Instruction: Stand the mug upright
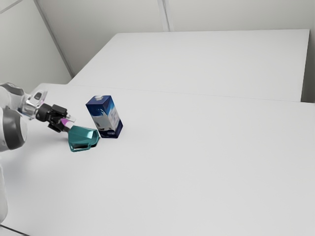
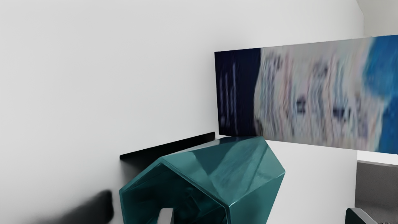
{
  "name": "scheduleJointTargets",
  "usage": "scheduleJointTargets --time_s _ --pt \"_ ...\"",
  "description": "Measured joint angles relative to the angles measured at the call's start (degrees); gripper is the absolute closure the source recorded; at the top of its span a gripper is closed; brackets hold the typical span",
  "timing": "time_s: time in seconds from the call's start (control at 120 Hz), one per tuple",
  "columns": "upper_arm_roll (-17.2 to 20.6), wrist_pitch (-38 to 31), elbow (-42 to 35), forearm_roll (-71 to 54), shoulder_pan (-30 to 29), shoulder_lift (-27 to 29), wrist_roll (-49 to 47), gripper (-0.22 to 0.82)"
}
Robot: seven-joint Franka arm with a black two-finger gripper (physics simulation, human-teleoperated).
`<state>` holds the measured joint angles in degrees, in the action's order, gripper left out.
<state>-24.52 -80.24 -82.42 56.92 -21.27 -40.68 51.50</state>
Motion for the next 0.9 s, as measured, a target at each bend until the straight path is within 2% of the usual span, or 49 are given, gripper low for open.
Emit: scheduleJointTargets --time_s 0.1,0.25,0.408,0.508,0.667,0.9 --pt "1.6 0.2 -1.8 1.5 0.0 0.1 1.6 0.00" --pt "2.0 1.1 -5.3 2.3 -0.2 0.4 2.9 0.01" --pt "2.0 1.8 -5.4 2.5 -0.3 0.8 3.9 0.42" --pt "2.0 2.1 -5.4 2.6 -0.3 1.2 4.4 0.59" --pt "2.0 2.7 -5.4 2.5 -0.7 2.0 5.1 0.71" --pt "2.0 3.4 -5.5 2.3 -1.4 3.5 5.9 0.77"
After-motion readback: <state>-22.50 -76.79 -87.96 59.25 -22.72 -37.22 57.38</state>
